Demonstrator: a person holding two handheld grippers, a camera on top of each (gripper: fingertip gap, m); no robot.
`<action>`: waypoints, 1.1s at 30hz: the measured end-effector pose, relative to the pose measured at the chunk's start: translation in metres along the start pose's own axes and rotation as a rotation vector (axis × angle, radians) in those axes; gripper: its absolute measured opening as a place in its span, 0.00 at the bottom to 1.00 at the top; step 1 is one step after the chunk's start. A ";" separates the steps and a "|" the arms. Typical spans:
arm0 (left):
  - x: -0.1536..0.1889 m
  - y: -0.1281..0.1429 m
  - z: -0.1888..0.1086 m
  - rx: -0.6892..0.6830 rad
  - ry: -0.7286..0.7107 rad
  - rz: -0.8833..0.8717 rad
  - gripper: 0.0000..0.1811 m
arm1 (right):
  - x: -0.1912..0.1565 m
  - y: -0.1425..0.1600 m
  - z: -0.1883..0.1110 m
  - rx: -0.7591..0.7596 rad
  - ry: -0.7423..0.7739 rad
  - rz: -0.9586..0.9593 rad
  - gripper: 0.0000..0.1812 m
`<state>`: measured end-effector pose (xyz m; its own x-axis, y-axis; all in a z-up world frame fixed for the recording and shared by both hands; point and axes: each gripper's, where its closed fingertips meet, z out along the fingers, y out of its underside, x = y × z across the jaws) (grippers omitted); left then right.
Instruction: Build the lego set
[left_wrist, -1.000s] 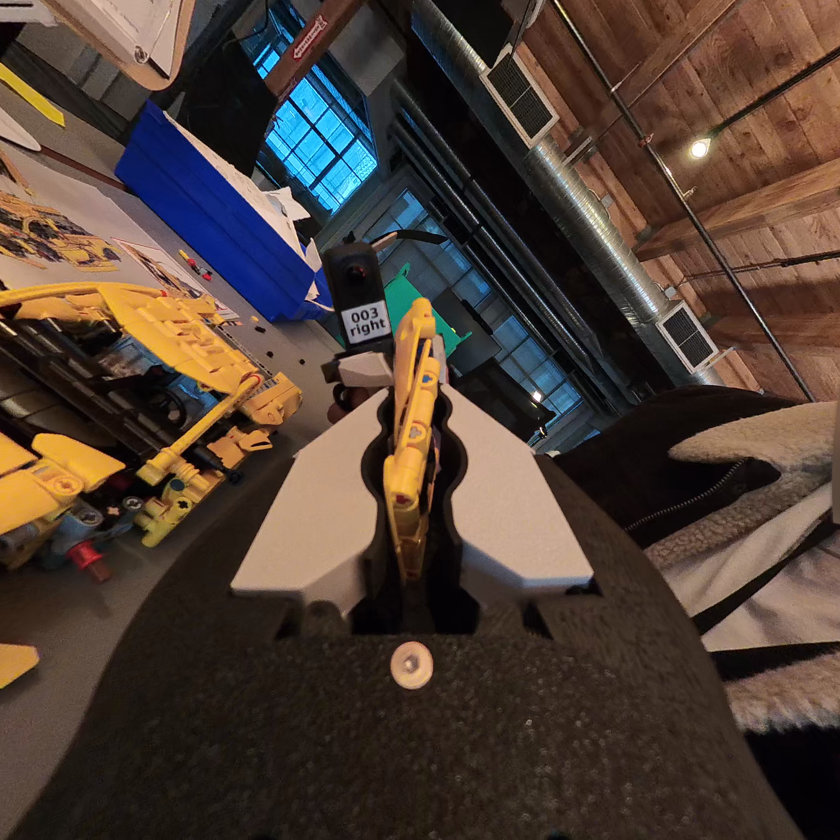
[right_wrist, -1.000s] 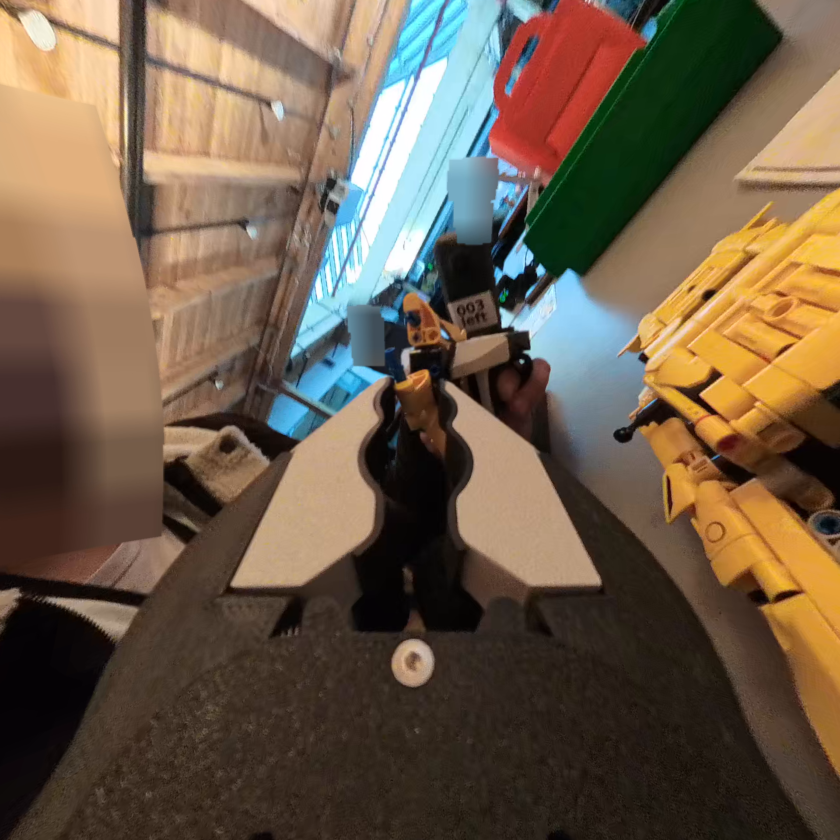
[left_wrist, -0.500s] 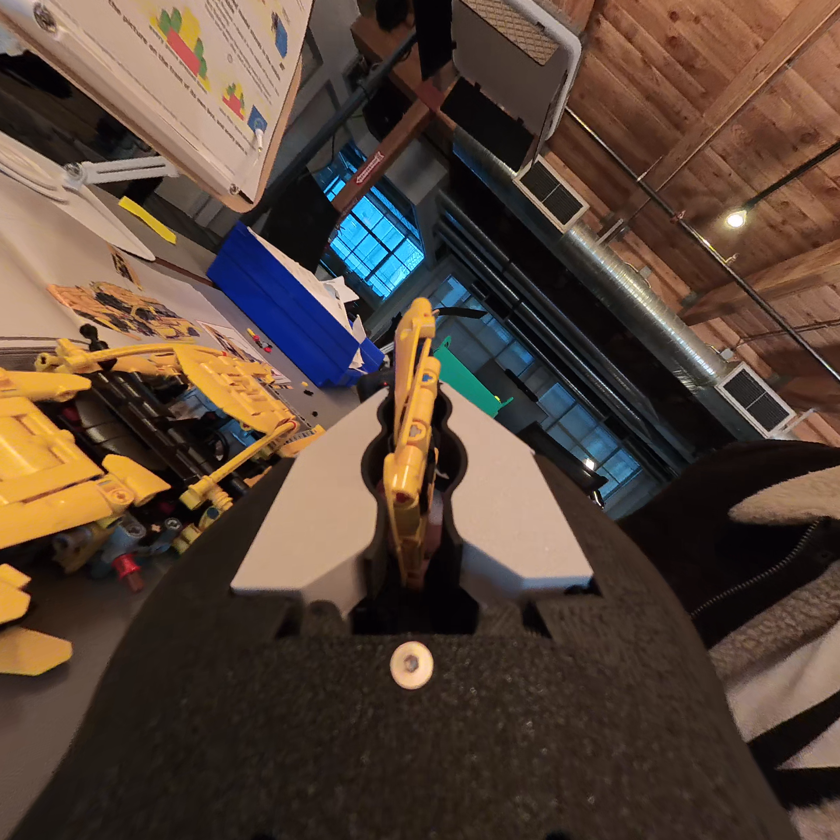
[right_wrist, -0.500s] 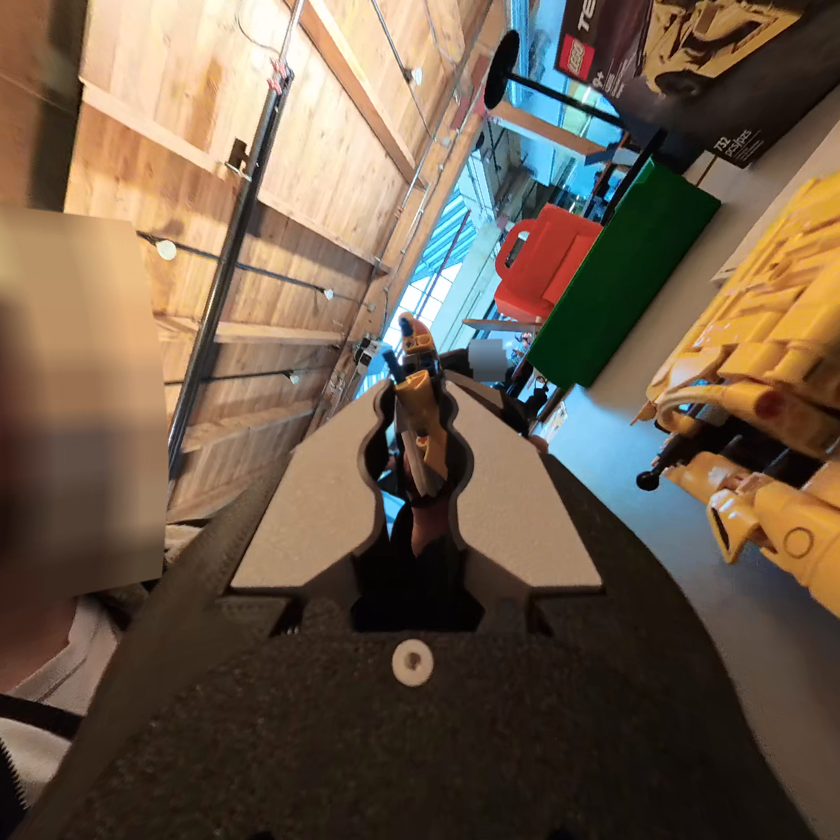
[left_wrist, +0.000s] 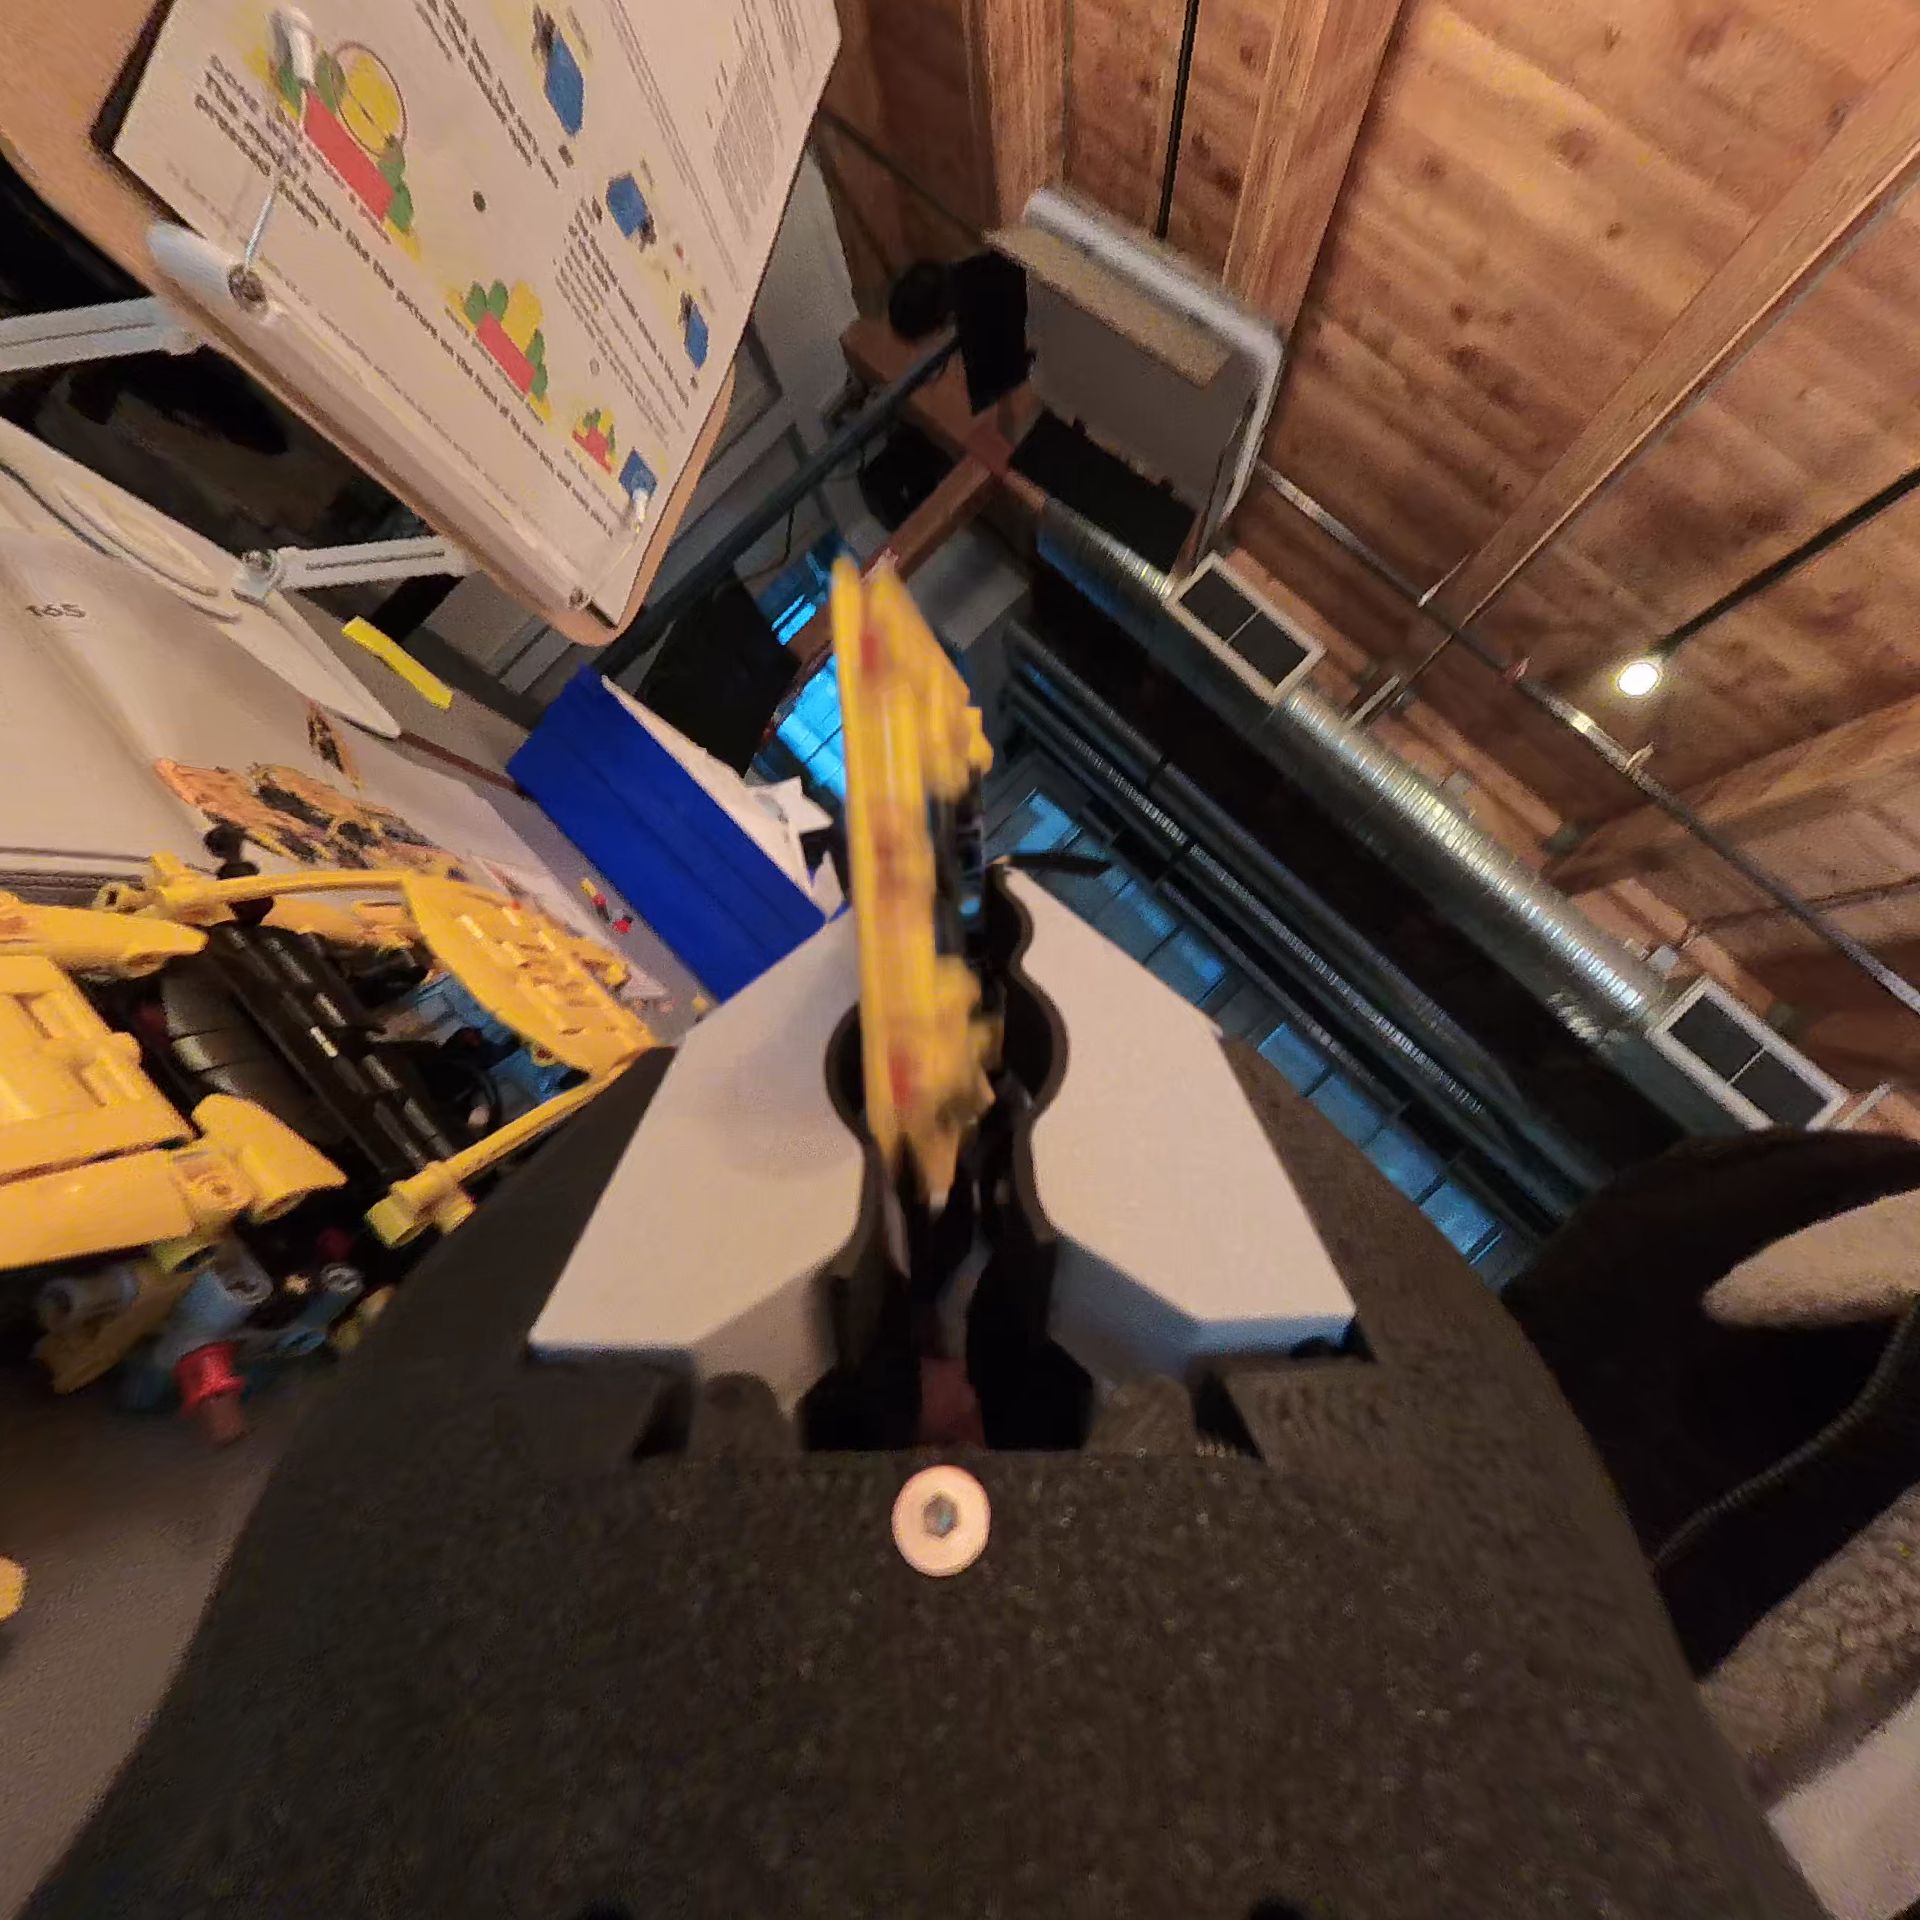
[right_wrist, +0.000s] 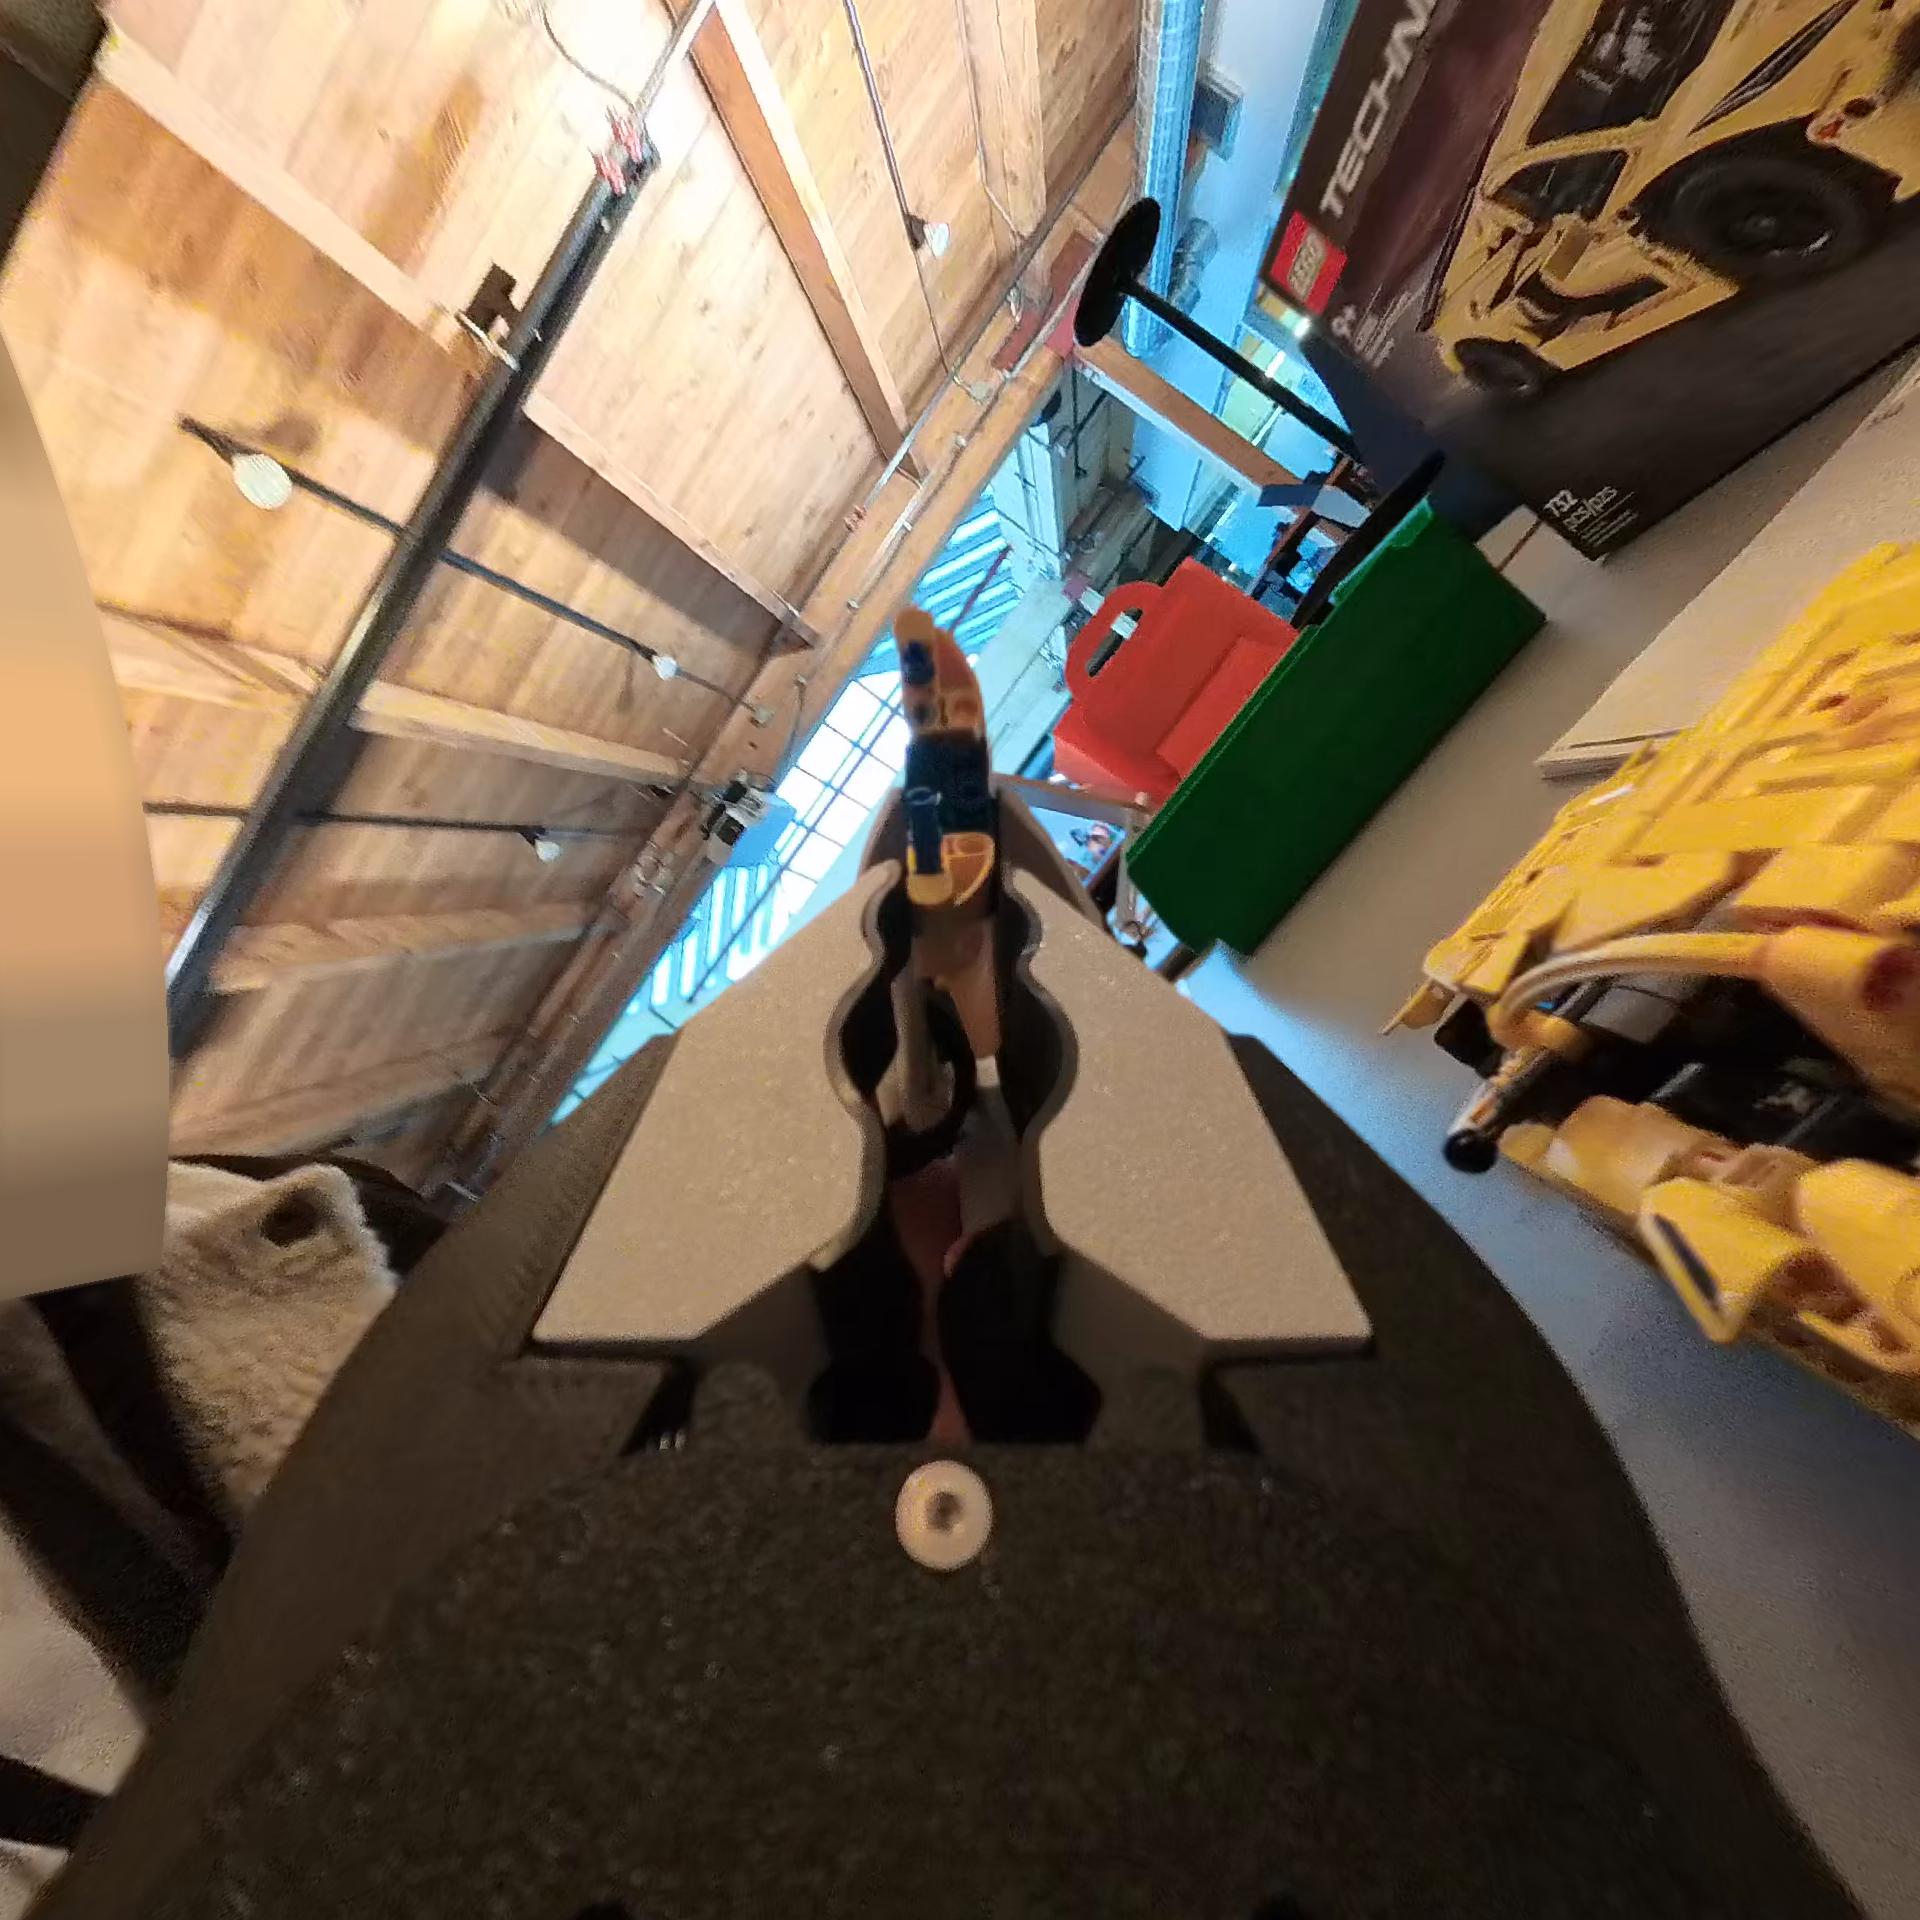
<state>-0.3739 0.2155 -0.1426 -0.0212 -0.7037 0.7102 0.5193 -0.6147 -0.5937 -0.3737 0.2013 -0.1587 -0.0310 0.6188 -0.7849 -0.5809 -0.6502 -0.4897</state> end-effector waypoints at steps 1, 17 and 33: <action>0.000 -0.002 0.001 0.027 0.012 -0.019 0.08 | -0.001 0.003 0.002 0.002 0.009 -0.016 0.08; 0.006 0.010 0.012 0.017 0.062 0.002 0.08 | -0.007 -0.023 -0.011 0.091 -0.034 -0.012 0.08; 0.018 0.006 0.011 0.129 0.133 0.116 0.08 | -0.015 -0.017 -0.006 -0.003 0.034 -0.272 0.08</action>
<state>-0.3623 0.2033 -0.1293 -0.0631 -0.8131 0.5787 0.6299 -0.4822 -0.6089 -0.3587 0.2008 -0.1412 0.1528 0.7558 -0.6368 -0.5615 -0.4638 -0.6853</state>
